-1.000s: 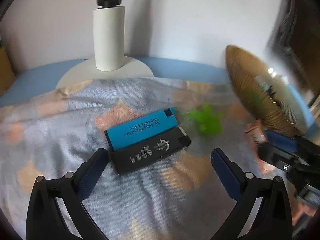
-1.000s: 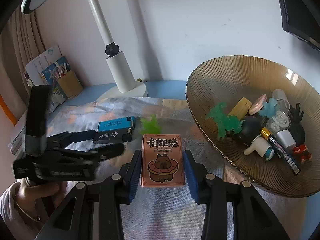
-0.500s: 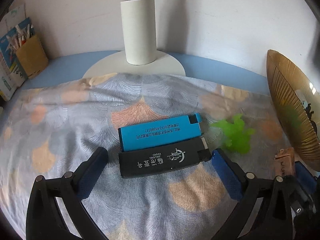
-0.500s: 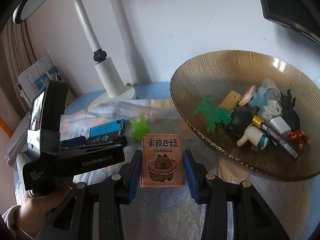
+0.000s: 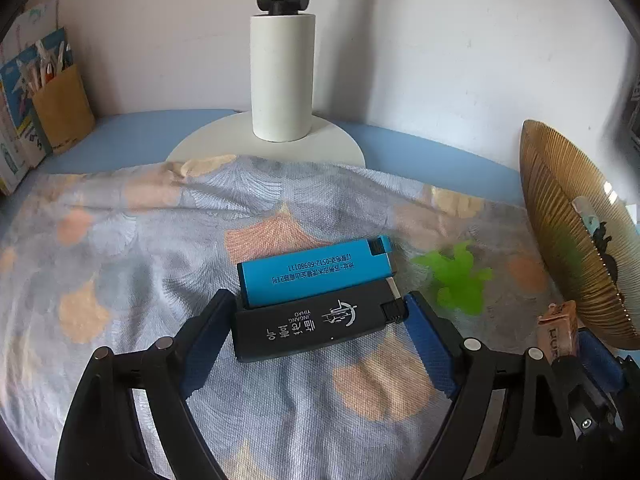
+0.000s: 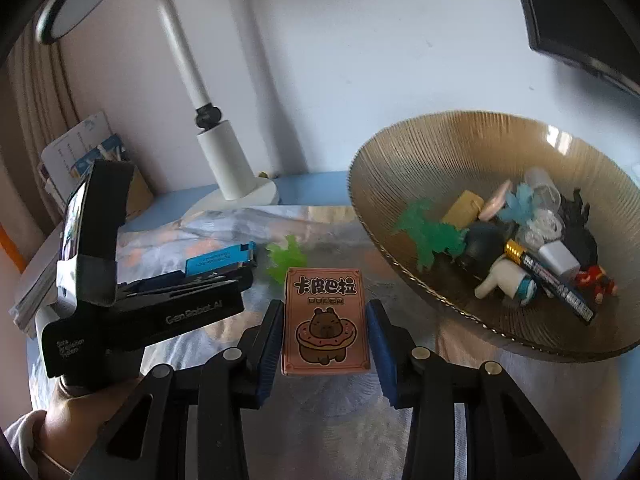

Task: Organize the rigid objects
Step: 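Grasp the pink printed box with the right gripper while the left grasps the black lighter, then carry the black lighter and pink box over the gold bowl and release them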

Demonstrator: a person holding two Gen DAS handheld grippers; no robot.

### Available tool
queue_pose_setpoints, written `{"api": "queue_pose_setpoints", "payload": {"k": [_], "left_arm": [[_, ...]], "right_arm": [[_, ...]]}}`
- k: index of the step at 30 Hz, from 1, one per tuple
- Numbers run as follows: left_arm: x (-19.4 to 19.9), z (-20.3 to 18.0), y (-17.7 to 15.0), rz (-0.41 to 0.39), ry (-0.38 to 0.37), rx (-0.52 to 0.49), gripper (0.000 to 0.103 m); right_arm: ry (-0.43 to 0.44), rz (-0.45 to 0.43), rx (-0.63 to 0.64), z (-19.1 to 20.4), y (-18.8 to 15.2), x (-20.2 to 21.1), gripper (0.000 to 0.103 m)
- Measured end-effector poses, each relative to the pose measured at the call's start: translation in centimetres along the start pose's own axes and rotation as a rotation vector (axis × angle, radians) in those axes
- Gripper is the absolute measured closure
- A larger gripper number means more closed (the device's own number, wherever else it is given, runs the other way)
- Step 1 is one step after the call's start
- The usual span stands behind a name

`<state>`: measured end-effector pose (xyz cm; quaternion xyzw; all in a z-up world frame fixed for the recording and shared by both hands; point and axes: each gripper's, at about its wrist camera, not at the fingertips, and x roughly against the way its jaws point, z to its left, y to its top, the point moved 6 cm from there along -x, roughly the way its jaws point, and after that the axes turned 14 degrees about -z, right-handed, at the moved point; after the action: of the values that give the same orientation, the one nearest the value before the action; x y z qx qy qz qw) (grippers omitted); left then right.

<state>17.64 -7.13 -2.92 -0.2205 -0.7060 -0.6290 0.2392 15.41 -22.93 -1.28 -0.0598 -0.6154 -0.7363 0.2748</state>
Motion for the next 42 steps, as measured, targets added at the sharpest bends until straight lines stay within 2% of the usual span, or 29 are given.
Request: {"api": "queue_pose_setpoints", "payload": {"k": [9, 11, 14, 17, 20, 26, 34, 39, 42], "left_arm": [[1.3, 1.0, 0.0, -0.022, -0.027, 0.056, 0.019], [1.6, 1.5, 0.1, -0.039, -0.064, 0.086, 0.019], [2.1, 2.2, 0.1, -0.048, -0.035, 0.102, 0.019], [3.6, 2.7, 0.0, -0.074, -0.016, 0.069, 0.019], [4.9, 2.3, 0.3, -0.104, 0.006, 0.005, 0.019], [6.1, 1.2, 2.1, -0.137, -0.006, -0.006, 0.019], [8.4, -3.2, 5.3, -0.205, -0.096, -0.035, 0.019], [8.8, -7.7, 6.9, -0.230, -0.191, -0.068, 0.019], [8.9, -10.7, 7.9, -0.228, -0.274, -0.094, 0.019]], "right_arm": [[0.028, -0.107, 0.105, 2.0, 0.8, 1.9, 0.063], [0.049, -0.125, 0.106, 2.2, 0.9, 2.2, 0.063], [0.086, -0.109, 0.065, 1.9, 0.9, 2.2, 0.063], [0.112, -0.108, 0.024, 1.4, 1.6, 2.5, 0.063], [0.122, -0.142, 0.015, 1.2, 3.8, 3.5, 0.063], [0.131, -0.188, 0.016, 0.6, 7.9, 4.9, 0.063], [0.119, -0.214, -0.010, -1.6, 11.2, 5.5, 0.063], [0.083, -0.213, -0.018, -4.1, 12.6, 5.3, 0.063], [0.055, -0.206, -0.044, -6.4, 13.2, 5.2, 0.063]]}}
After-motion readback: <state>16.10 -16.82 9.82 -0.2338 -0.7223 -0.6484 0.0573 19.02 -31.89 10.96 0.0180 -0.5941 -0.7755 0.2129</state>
